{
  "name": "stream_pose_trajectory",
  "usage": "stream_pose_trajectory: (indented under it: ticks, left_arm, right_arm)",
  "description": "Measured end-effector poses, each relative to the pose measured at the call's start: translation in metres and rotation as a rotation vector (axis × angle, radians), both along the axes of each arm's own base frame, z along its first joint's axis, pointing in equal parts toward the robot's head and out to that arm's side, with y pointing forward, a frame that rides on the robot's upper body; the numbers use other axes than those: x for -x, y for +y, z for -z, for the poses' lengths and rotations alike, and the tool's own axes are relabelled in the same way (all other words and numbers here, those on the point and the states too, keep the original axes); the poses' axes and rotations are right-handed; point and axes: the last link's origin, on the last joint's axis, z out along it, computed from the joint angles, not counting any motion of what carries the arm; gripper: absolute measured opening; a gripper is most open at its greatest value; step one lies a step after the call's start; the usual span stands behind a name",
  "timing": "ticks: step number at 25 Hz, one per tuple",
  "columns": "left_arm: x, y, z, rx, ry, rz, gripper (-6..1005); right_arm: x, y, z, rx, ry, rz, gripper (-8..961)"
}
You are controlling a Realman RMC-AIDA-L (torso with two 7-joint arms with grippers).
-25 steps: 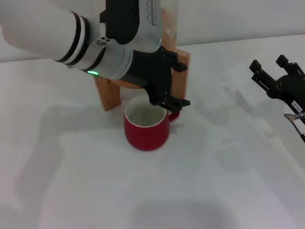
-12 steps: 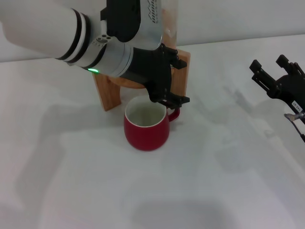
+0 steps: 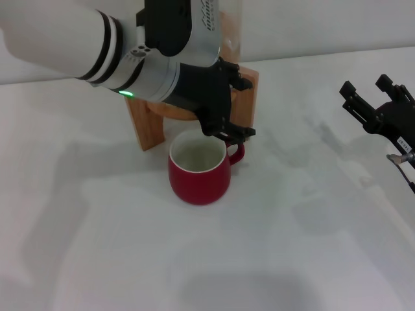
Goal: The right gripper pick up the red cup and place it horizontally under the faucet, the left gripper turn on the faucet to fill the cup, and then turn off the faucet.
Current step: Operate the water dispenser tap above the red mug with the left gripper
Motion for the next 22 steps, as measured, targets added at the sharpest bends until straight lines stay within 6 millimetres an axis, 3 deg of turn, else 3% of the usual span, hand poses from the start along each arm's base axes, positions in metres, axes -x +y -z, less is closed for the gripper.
stream_pose_trajectory:
  ticks: [22]
  left_arm:
    - [-0.0035,0.0026,-0.0011,-0.016,-0.005,0.004,816]
  right_arm:
    - [-0.0009,-0.0022,-0.0006,-0.002,-0.003,-0.005,857]
